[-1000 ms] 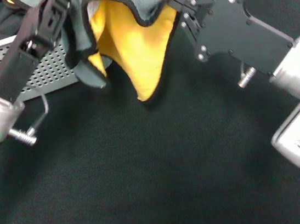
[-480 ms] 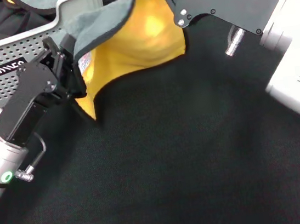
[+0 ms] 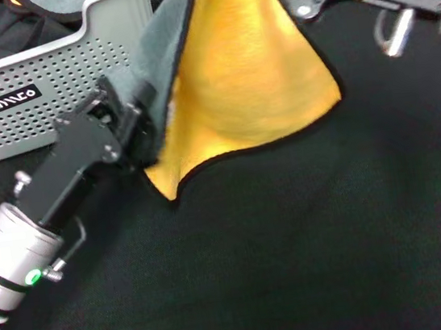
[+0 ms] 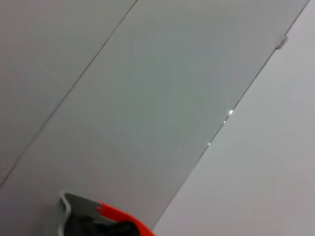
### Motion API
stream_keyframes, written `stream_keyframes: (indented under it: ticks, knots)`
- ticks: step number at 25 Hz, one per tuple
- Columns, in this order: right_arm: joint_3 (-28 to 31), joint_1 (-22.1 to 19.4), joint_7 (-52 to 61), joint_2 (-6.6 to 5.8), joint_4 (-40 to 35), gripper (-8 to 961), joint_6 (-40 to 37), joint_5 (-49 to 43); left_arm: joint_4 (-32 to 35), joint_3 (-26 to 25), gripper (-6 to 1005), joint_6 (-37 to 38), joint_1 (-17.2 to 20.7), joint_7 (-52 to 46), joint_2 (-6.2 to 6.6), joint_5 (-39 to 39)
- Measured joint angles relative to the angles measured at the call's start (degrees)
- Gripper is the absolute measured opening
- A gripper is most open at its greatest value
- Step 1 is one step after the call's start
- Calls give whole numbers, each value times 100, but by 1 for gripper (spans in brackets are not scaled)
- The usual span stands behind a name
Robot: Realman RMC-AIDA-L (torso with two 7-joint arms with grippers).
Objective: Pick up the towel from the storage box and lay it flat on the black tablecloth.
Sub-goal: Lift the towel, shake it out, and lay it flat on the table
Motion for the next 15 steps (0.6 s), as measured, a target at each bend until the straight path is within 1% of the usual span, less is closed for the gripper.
stream_keyframes:
  ticks: [1,2,4,6,7,9,11,15]
  knots:
    - [226,8,380,30,-2,8,-239,-285,24,168,177,44,-13,7,-3,8]
    - [973,84,1346,133,-13,8,-922,-963,44,323,194,82,-30,19,-6,18]
    - [1382,149,1826,203,-17,8,-1276,-1315,74,574,229,123,-72,77,-11,16]
    - [1871,302,2352,331,-27,8,-1635,-1734,53,611,278,116,-71,133,-14,0]
    - [2015,367,2536,390,-44,8,-1729,-1900,38,609,310,116,-49,150,-14,-1]
    - [2151,435,2757,444,-140,8,-1750,-2083,33,608,373,177,6,155,-13,0]
    - [2220,445,2935,444,-312,8,-1742,-2242,60,643,437,367,57,155,-12,19]
    - [2315,443,3040,455,-527,8,-1719,-2293,38,644,628,606,126,133,25,-15]
